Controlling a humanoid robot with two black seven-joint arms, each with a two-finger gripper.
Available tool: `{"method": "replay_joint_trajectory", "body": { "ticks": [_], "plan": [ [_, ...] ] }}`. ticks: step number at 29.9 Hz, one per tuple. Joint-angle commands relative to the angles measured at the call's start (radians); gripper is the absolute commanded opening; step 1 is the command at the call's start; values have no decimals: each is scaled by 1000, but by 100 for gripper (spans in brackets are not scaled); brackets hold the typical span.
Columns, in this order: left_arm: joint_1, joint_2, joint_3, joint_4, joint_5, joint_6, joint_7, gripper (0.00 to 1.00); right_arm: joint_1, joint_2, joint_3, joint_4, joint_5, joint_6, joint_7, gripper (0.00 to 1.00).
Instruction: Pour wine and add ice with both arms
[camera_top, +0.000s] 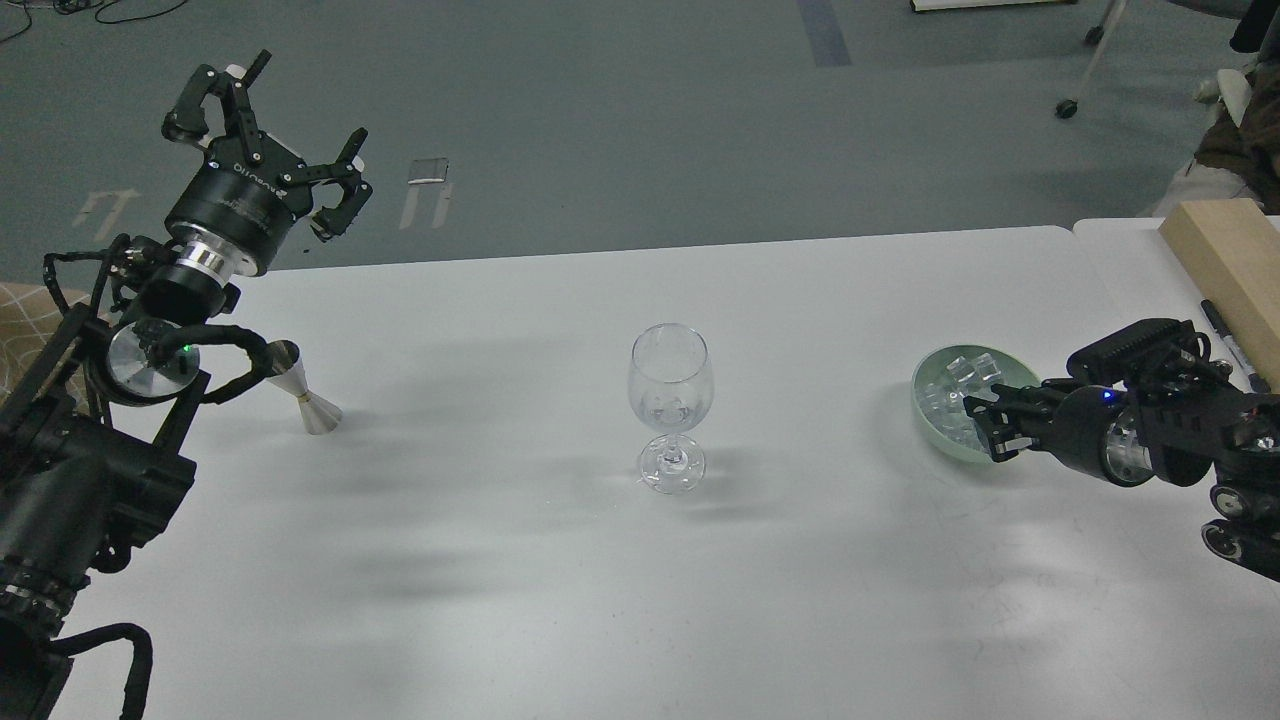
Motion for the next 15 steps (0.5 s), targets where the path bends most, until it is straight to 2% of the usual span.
{"method": "replay_joint_trajectory", "body": {
  "ticks": [1,10,15],
  "plan": [
    [0,0,0,0,0,0,0,98,4,-1,28,6,2,15,0,0],
    [2,0,0,0,0,0,0,98,51,-11,40,32,2,18,1,0],
    [8,0,0,0,3,0,0,98,111,-14,42,70,11,60,1,0]
  ]
}}
